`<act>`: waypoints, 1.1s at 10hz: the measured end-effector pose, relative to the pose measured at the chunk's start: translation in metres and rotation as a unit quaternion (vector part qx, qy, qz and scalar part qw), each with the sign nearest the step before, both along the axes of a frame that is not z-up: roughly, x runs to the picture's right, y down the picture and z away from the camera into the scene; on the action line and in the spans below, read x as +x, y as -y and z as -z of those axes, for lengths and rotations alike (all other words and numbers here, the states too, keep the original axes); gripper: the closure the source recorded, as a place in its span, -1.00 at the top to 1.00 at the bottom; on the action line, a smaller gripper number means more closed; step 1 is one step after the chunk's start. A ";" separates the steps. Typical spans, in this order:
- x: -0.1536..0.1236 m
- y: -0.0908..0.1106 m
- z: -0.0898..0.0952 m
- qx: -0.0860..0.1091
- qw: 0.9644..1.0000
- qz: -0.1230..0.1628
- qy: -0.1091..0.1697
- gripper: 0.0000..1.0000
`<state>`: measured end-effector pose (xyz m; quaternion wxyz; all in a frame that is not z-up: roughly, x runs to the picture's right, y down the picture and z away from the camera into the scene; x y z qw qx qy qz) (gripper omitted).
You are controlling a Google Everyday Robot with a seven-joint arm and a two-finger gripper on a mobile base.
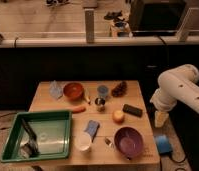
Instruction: Place apple in paper cup
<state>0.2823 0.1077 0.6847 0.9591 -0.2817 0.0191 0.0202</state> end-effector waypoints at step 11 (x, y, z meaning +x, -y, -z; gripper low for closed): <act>-0.038 0.003 -0.025 0.008 0.999 0.037 0.026 0.60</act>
